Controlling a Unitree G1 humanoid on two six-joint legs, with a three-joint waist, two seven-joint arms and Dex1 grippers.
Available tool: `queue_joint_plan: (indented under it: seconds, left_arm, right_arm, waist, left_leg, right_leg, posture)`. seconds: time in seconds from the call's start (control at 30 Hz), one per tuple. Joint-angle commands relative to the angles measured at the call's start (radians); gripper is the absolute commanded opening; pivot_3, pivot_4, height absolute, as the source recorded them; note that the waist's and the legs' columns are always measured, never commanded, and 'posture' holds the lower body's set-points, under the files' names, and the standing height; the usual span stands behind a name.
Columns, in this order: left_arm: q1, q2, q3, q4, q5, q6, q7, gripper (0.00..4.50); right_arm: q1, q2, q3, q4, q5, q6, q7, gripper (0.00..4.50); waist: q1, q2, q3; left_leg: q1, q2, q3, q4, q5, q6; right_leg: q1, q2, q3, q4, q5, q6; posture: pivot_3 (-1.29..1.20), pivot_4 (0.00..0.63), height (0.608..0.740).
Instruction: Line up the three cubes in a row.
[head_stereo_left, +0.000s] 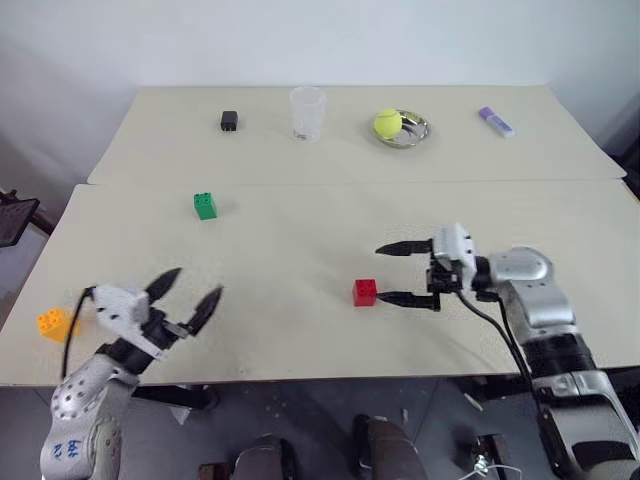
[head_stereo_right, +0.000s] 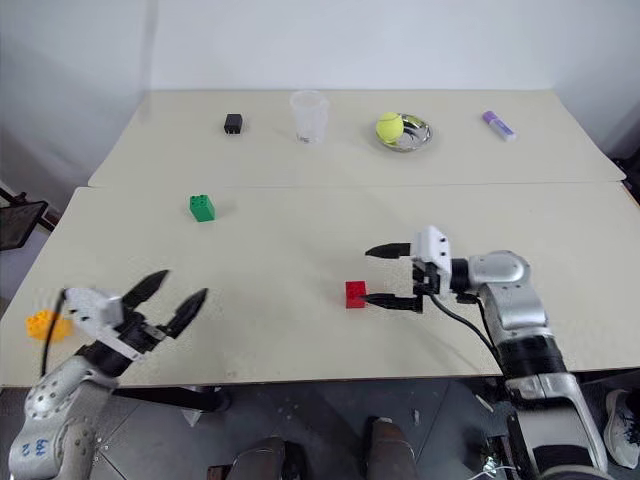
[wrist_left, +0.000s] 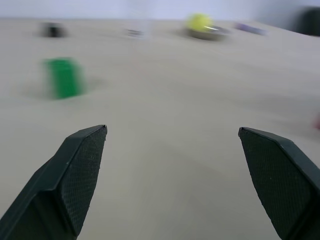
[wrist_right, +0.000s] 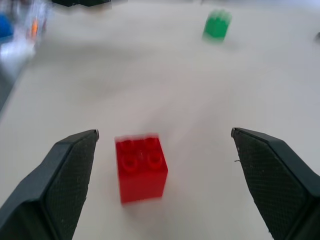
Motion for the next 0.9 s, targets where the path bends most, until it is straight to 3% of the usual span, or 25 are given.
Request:
queue_joint_plan:
  seconds: [0.03,0.13,0.3,0.43,0.57,0.73,0.9]
  left_arm:
    - [0.058,-0.049,0.047,-0.019,-0.03,-0.006,0.07,4.5]
    - [0.037,-0.096,0.013,-0.05,0.012,-0.005,0.16,4.5]
    - [-0.157,-0.134,-0.079,0.012,0.107,0.033,0.318,4.5]
    - [-0.507,-0.118,-0.128,0.279,0.184,0.062,0.434,4.5]
    - [-0.762,-0.122,-0.104,0.541,0.219,0.108,0.579,4.5]
    - [-0.911,-0.103,-0.146,0.797,0.304,0.037,0.645,4.5]
    - [-1.003,-0.089,-0.166,1.007,0.315,-0.044,0.596,4.5]
  right_arm:
    - [0.118,0.038,-0.121,-0.147,0.107,0.001,-0.107,4.48]
    - [0.202,0.067,-0.183,-0.164,0.098,-0.078,-0.162,4.48]
    - [0.243,0.063,-0.204,-0.147,0.071,-0.146,-0.205,4.48]
    - [0.237,0.041,-0.161,-0.191,0.084,-0.106,-0.179,4.48]
    - [0.236,0.022,-0.128,-0.251,0.098,-0.039,-0.188,4.48]
    - [0.244,0.03,-0.117,-0.347,0.114,0.013,-0.243,4.48]
    - [0.289,0.041,-0.112,-0.404,0.116,0.029,-0.288,4.48]
  waist:
    - [-0.001,0.0,0.0]
    - [-0.002,-0.002,0.0]
    - [0.009,-0.003,0.0]
    - [0.021,-0.003,0.0]
    - [0.02,-0.003,0.0]
    - [0.021,-0.004,0.001]
    - [0.024,-0.006,0.002]
  left_leg:
    - [0.0,0.0,0.0,0.0,-0.001,0.0]
    - [0.0,0.0,0.001,0.001,-0.001,0.0]
    - [0.002,-0.002,0.001,0.001,0.0,0.002]
    - [0.004,-0.002,0.002,0.001,0.002,0.001]
    - [0.003,-0.002,0.002,0.0,0.002,0.001]
    - [0.002,-0.002,0.002,-0.003,0.002,0.0]
    - [-0.001,-0.002,0.004,-0.001,0.002,0.0]
  right_leg:
    - [0.0,0.0,0.0,0.0,0.0,0.0]
    - [0.0,0.0,0.0,-0.001,0.0,0.0]
    - [0.002,-0.001,0.002,-0.002,0.0,0.0]
    - [0.002,0.0,0.002,0.0,0.001,-0.001]
    - [0.002,0.001,0.002,0.002,0.002,0.0]
    - [0.002,0.001,-0.004,-0.001,0.002,0.001]
    - [0.002,0.001,-0.007,-0.002,0.002,0.002]
  posture:
    - [0.0,0.15,0.74]
    - [0.0,0.15,0.74]
    - [0.0,0.15,0.74]
    - [0.0,0.15,0.74]
    - [0.0,0.15,0.74]
    - [0.0,0.15,0.74]
    - [0.0,0.15,0.74]
